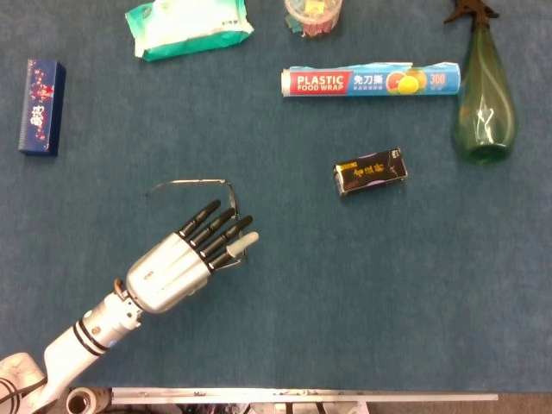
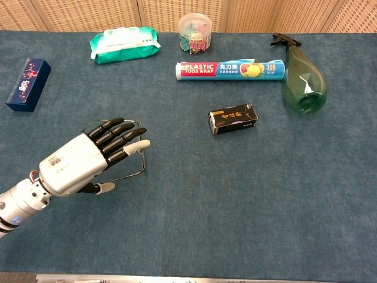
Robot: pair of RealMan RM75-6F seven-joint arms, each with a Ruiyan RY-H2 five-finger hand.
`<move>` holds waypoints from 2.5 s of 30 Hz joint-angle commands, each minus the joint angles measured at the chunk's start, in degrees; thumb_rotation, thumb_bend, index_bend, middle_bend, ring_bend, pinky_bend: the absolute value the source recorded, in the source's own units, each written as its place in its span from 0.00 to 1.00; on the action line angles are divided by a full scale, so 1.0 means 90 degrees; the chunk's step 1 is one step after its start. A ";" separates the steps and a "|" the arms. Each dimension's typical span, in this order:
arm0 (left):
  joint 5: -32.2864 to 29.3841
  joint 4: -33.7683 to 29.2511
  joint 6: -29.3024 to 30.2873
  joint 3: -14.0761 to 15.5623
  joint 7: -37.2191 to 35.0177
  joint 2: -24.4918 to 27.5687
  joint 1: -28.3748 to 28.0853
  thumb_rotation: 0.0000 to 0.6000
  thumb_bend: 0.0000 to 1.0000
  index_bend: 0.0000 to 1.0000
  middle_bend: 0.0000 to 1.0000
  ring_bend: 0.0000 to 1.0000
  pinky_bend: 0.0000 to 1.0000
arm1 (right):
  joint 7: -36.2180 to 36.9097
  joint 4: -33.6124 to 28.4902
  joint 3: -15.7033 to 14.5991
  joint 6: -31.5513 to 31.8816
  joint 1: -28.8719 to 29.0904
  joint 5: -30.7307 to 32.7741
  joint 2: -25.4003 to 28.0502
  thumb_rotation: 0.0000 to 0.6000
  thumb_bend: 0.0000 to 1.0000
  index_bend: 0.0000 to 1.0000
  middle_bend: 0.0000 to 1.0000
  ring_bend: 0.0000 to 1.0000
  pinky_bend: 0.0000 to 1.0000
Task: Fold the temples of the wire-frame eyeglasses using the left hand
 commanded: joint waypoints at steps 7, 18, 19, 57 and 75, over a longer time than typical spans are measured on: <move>-0.0309 0.0156 0.0122 -0.0190 -0.0131 0.0185 0.0052 1.00 0.10 0.00 0.00 0.00 0.05 | -0.0041 -0.0009 -0.0007 -0.0011 0.0008 -0.0026 -0.0011 1.00 0.19 0.33 0.29 0.23 0.38; -0.0497 0.0028 0.0242 -0.0238 -0.0123 0.0449 0.0147 1.00 0.10 0.00 0.00 0.00 0.05 | -0.0083 -0.0028 -0.0012 -0.0045 0.0023 -0.0034 -0.0015 1.00 0.19 0.33 0.29 0.23 0.38; -0.0508 0.0015 0.0235 -0.0235 -0.0112 0.0462 0.0156 1.00 0.10 0.00 0.00 0.00 0.05 | -0.0085 -0.0030 -0.0013 -0.0041 0.0021 -0.0038 -0.0015 1.00 0.19 0.33 0.29 0.23 0.38; -0.0465 -0.1133 -0.0150 -0.0474 0.0656 0.0647 -0.0169 1.00 0.10 0.00 0.00 0.00 0.05 | 0.0177 0.0041 0.0023 0.0164 -0.0096 -0.0043 0.0015 1.00 0.19 0.33 0.29 0.23 0.38; -0.0602 -0.1145 -0.0508 -0.0605 0.0699 0.0409 -0.0391 1.00 0.10 0.00 0.00 0.00 0.05 | 0.0226 0.0065 0.0022 0.0216 -0.0124 -0.0084 0.0013 1.00 0.19 0.33 0.29 0.23 0.38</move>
